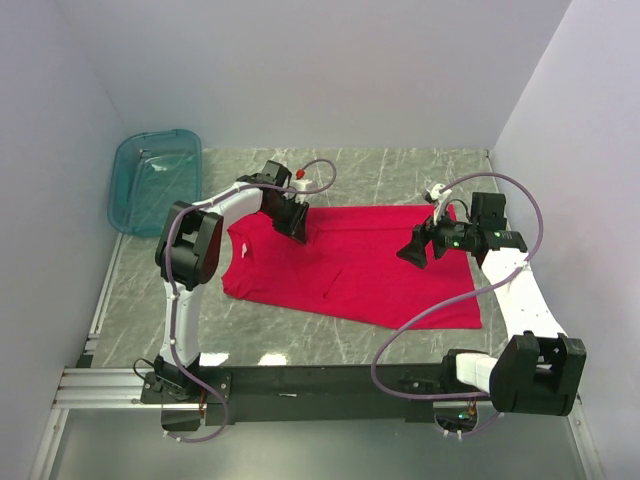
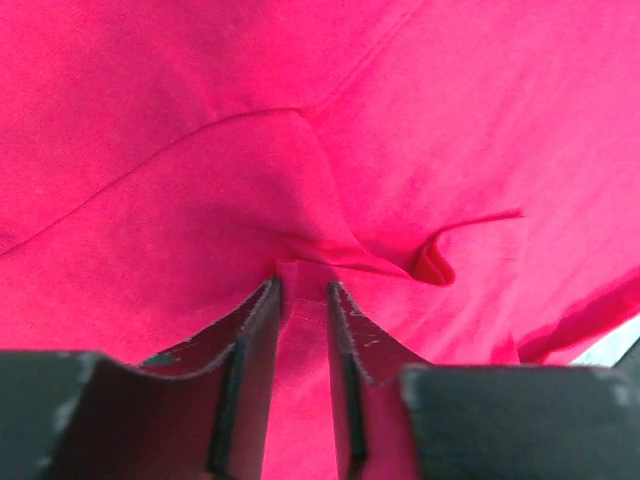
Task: Fold and stack the t-shirts
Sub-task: Fold the tshirt
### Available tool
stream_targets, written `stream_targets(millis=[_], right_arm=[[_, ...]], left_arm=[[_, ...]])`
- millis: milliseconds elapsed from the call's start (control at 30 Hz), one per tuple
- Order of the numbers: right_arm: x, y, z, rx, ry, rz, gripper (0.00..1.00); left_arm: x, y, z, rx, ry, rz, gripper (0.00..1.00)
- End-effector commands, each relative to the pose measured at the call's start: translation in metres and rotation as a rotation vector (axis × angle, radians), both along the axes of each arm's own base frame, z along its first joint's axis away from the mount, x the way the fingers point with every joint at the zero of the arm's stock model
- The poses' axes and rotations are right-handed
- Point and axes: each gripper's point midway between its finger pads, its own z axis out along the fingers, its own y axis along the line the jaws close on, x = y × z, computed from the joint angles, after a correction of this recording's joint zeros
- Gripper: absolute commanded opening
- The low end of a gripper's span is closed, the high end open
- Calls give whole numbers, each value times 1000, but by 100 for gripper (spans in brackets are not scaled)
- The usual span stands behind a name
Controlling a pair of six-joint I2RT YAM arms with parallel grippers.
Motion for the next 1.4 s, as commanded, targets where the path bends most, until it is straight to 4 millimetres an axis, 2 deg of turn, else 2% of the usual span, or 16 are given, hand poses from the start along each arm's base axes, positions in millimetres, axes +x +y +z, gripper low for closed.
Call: stream_targets(millis=[0, 167, 233, 400, 467, 500, 567, 600, 633, 700, 733, 833, 900, 1067, 1133, 1367], right_arm=[[-1, 0, 1, 15, -1, 7, 92], [-1, 0, 0, 20, 7, 8, 92], [-2, -1, -1, 19, 10, 6, 92], [-2, -9, -8, -56, -11, 22, 93], [-14, -15, -17, -128, 21, 68, 93], [-15, -27, -26, -231, -11, 110, 93], [-36, -42, -45, -350, 46, 160, 93], [-40, -62, -56, -481, 37, 188, 94], [-52, -71, -63, -543, 45, 201, 94], [-62, -92, -69, -678, 20, 243, 95], [-73, -111, -72, -772, 35, 225, 95], [-97, -140, -73, -918, 58, 260, 95], [-114, -145, -73, -958, 56, 307, 93], [-142, -168, -101, -1114, 108, 359, 90], [-147, -173, -110, -1147, 120, 361, 89], [-151, -191, -108, -1218, 193, 339, 79]], left_arm=[[2, -14, 23, -75, -24, -38, 28], [1, -15, 34, -86, -41, -37, 6], [4, -14, 39, -86, -60, -24, 1], [8, -9, 72, -118, -145, 2, 1], [4, -7, 87, -155, -151, 37, 1], [2, -6, 92, -164, -156, 39, 1], [-5, -5, 102, -192, -166, 38, 1], [-6, -6, 106, -204, -176, 37, 1], [-8, -6, 108, -213, -179, 34, 1], [-13, -5, 113, -231, -184, 36, 1], [-15, -5, 114, -236, -184, 34, 1], [-20, -3, 116, -247, -184, 35, 1], [-24, -3, 117, -249, -181, 33, 1], [-28, -1, 121, -267, -183, 27, 1], [-30, -1, 122, -272, -181, 24, 1], [-33, 3, 121, -277, -163, 26, 1]])
